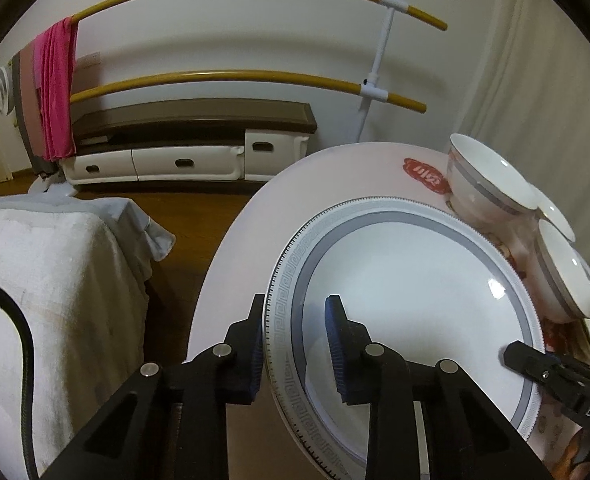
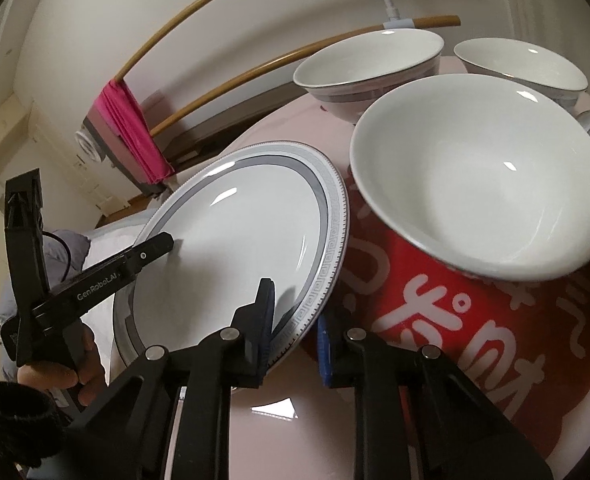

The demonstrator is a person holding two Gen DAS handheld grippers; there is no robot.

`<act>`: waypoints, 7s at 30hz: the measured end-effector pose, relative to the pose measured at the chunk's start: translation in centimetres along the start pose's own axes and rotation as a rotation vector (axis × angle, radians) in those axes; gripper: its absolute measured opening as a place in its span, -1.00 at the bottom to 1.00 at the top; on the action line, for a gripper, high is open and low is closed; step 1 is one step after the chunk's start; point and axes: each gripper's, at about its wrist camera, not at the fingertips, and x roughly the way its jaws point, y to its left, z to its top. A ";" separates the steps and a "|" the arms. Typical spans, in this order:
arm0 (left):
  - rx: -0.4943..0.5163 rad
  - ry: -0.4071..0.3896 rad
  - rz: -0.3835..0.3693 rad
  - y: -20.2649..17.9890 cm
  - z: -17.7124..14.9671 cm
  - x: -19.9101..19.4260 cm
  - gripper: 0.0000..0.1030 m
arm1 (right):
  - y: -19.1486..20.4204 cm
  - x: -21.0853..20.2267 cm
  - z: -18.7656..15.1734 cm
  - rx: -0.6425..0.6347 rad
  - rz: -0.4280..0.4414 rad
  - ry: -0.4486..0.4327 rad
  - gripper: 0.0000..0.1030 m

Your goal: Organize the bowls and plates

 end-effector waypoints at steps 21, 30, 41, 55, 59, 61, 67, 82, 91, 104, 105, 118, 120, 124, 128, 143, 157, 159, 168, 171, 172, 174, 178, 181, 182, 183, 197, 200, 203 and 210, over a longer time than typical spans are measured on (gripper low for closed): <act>-0.038 -0.117 0.008 -3.4 -9.6 -14.3 -0.64 | 1.2 -8.0 -4.4 -0.084 0.092 0.014 -0.63; 0.013 -0.222 -0.054 -8.6 -12.1 -21.0 -0.64 | -0.7 -14.2 -4.4 -0.089 0.085 -0.087 -0.63; 0.125 -0.238 -0.157 -19.6 -13.0 -22.2 -0.64 | -9.5 -22.0 -4.1 -0.043 0.014 -0.193 -0.63; 0.193 -0.152 -0.221 -29.2 -12.9 -18.8 -0.63 | -19.6 -24.6 -2.2 -0.008 -0.085 -0.188 -0.63; 0.197 -0.124 -0.211 -31.0 -11.7 -17.0 -0.62 | -21.8 -23.9 -1.7 0.000 -0.091 -0.167 -0.63; 0.198 -0.108 -0.203 -31.6 -11.0 -16.1 -0.62 | -22.5 -23.6 -1.4 0.006 -0.090 -0.157 -0.63; 0.202 -0.079 -0.184 -33.8 -8.9 -13.2 -0.62 | -24.6 -22.1 -0.5 0.016 -0.089 -0.126 -0.63; 0.171 -0.033 -0.165 -35.3 -7.6 -7.1 -0.60 | -25.9 -19.9 1.3 0.015 -0.117 -0.094 -0.63; 0.143 -0.013 -0.178 -34.7 -7.3 -6.1 -0.60 | -25.4 -19.1 2.0 0.034 -0.158 -0.073 -0.63; 0.113 -0.004 -0.197 -34.1 -7.2 -5.5 -0.59 | -24.7 -18.2 2.9 0.091 -0.231 -0.025 -0.55; 0.113 -0.003 -0.197 -34.1 -7.2 -5.5 -0.59 | -24.7 -18.1 3.1 0.100 -0.237 -0.021 -0.55; 0.116 0.020 -0.195 -34.4 -6.6 -5.6 -0.59 | -25.0 -17.5 4.1 0.146 -0.263 0.044 -0.52; 0.117 0.022 -0.197 -34.3 -6.6 -5.6 -0.59 | -24.6 -17.6 4.0 0.133 -0.279 0.048 -0.50; 0.115 0.024 -0.200 -34.3 -6.6 -5.6 -0.59 | -24.3 -17.8 3.9 0.120 -0.304 0.058 -0.49; 0.119 0.027 -0.202 -34.3 -6.6 -5.6 -0.59 | -23.9 -18.1 3.6 0.112 -0.322 0.062 -0.48; 0.124 0.028 -0.210 -34.2 -6.7 -5.7 -0.59 | -22.6 -18.6 2.7 0.114 -0.395 0.033 -0.43; 0.122 0.029 -0.221 -34.1 -6.6 -5.9 -0.57 | -22.6 -17.9 3.0 0.145 -0.420 0.019 -0.39; 0.124 0.027 -0.217 -34.1 -6.6 -5.9 -0.57 | -22.9 -17.8 3.0 0.156 -0.408 0.016 -0.39; 0.130 0.019 -0.204 -34.2 -6.6 -6.4 -0.56 | -24.4 -17.3 2.9 0.218 -0.298 0.008 -0.39; 0.131 0.017 -0.198 -34.3 -6.6 -6.5 -0.56 | -25.0 -17.3 2.7 0.240 -0.262 0.005 -0.39; 0.133 0.015 -0.195 -34.4 -6.6 -6.6 -0.56 | -25.1 -17.3 2.7 0.245 -0.252 0.004 -0.39; 0.137 0.012 -0.185 -34.5 -6.7 -6.7 -0.56 | -25.5 -17.1 2.7 0.252 -0.232 0.003 -0.41; 0.151 0.007 -0.169 -34.7 -6.8 -7.0 -0.56 | -25.9 -16.9 2.6 0.265 -0.194 -0.002 -0.44; 0.153 0.005 -0.165 -34.9 -6.8 -7.1 -0.56 | -25.9 -17.0 2.5 0.264 -0.182 -0.008 -0.44; 0.153 0.004 -0.163 -34.9 -6.8 -7.1 -0.56 | -25.9 -16.9 2.5 0.264 -0.178 -0.011 -0.44; 0.154 0.003 -0.161 -35.0 -6.8 -7.1 -0.56 | -25.9 -16.9 2.5 0.263 -0.176 -0.013 -0.44; 0.174 0.004 -0.149 -35.1 -6.9 -7.4 -0.54 | -26.3 -17.1 1.9 0.227 -0.129 -0.052 -0.51; 0.177 0.003 -0.145 -35.1 -6.9 -7.4 -0.53 | -27.0 -17.2 1.7 0.248 -0.078 -0.066 -0.54; 0.183 0.003 -0.143 -35.1 -7.0 -7.3 -0.51 | -27.8 -17.2 1.4 0.283 -0.017 -0.076 -0.59; 0.185 0.005 -0.145 -35.1 -7.1 -7.4 -0.44 | -28.0 -17.1 1.2 0.302 0.026 -0.106 -0.62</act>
